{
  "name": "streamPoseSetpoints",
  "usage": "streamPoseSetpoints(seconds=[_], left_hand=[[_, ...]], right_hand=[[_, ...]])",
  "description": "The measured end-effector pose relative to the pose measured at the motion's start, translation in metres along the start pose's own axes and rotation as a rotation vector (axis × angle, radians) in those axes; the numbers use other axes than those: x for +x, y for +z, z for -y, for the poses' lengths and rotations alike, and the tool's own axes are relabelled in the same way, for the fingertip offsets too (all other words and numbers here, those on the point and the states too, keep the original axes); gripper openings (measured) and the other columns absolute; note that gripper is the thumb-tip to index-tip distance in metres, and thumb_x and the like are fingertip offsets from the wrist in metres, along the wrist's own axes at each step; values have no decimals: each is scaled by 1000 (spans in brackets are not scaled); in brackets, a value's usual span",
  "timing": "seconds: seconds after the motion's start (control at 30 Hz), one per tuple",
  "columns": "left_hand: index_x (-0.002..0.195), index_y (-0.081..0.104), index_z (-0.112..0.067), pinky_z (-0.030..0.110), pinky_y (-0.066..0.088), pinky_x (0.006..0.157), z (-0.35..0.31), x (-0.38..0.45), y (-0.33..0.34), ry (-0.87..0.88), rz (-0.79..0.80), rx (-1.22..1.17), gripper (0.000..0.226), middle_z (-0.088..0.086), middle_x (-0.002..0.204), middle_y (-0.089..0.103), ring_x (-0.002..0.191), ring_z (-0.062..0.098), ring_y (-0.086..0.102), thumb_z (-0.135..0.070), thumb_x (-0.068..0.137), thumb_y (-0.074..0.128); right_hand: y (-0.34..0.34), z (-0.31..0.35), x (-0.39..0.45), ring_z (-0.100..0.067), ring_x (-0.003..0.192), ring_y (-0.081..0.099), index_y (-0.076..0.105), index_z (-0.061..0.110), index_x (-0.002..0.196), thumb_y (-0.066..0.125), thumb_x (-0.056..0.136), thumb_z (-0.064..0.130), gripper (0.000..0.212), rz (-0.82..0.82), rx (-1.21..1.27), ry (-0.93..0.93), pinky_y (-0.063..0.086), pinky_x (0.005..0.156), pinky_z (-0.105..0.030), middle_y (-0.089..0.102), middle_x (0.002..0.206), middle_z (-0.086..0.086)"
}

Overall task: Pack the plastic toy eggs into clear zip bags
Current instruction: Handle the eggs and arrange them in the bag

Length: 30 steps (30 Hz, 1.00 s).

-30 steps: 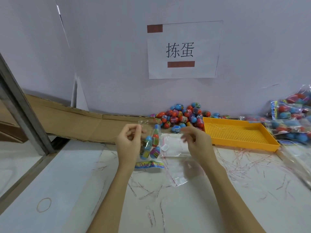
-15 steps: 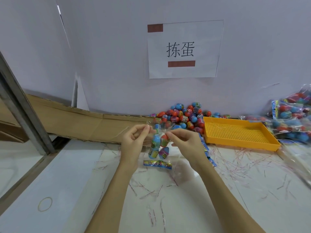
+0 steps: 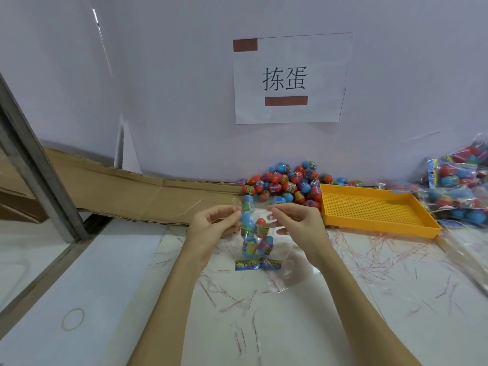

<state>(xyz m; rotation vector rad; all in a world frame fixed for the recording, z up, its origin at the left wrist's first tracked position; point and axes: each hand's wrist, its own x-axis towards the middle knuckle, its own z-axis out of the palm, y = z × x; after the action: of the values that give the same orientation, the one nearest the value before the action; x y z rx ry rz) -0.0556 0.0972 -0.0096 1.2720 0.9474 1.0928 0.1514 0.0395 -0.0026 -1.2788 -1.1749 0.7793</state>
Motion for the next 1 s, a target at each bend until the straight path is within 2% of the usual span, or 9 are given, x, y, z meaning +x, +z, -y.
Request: streamPoseSetpoints(seconds=[0.1,0.23,0.47,0.57,0.67,0.73,0.83,0.9,1.0], left_hand=[[99,83,-19,26,62,74,1,1,-1,3,-6,-33,14,6,99,80,90,23,77,-16,86,81],[92,85,-22,23,61,71,1,4,-7,-20,9,-106,27,6,99,80,82,13,75,-28,66,86],[100,84,-17,23,61,78,8,8,-14,-15,110,-168,41,9,107,79,96,18,77,-29,61,92],[101,84,-18,23,60,80,9,9,-19,7,156,-130,34,9,109,79,100,19,76,-25,68,91],[97,84,-22,24,60,82,10,9,-23,62,157,0,18,6,106,79,99,19,76,-10,84,80],[96,84,-24,22,60,81,10,7,-24,110,156,71,26,3,103,80,96,15,76,-2,89,74],[99,84,-27,24,59,84,8,4,-24,181,162,159,28,-1,104,80,98,11,74,-3,93,71],[103,83,-25,26,59,90,8,3,-25,212,181,191,28,-1,109,78,105,15,72,-3,96,67],[104,83,-18,27,58,91,7,1,-26,200,194,117,32,4,112,77,109,20,71,-1,100,56]], right_hand=[[-6,0,2,-10,83,74,81,21,99,73,93,19,10,-9,-3,13,58,66,-20,78,88,7],[-11,0,1,-10,83,74,80,17,106,73,93,18,15,34,-22,4,56,65,-20,79,87,4],[-17,1,0,-19,89,74,81,20,102,75,90,12,16,93,79,-49,58,76,-22,79,95,-1],[-19,1,-1,-19,92,74,82,23,99,75,90,12,16,122,70,-53,58,78,-22,78,98,0],[-19,1,-2,-16,92,73,83,25,95,71,92,8,20,144,52,-38,57,78,-19,78,97,1],[-19,2,-2,-15,91,73,82,23,92,69,93,4,22,144,43,-21,57,77,-18,78,95,0],[-18,2,-2,-14,90,74,82,17,93,70,92,2,20,141,11,-4,57,77,-19,78,93,1],[-17,2,-1,-12,91,74,81,16,93,70,91,1,19,140,-17,8,57,78,-19,79,93,3],[-15,3,0,-10,90,74,82,15,93,65,92,-4,25,123,-59,22,57,78,-18,79,91,4]])
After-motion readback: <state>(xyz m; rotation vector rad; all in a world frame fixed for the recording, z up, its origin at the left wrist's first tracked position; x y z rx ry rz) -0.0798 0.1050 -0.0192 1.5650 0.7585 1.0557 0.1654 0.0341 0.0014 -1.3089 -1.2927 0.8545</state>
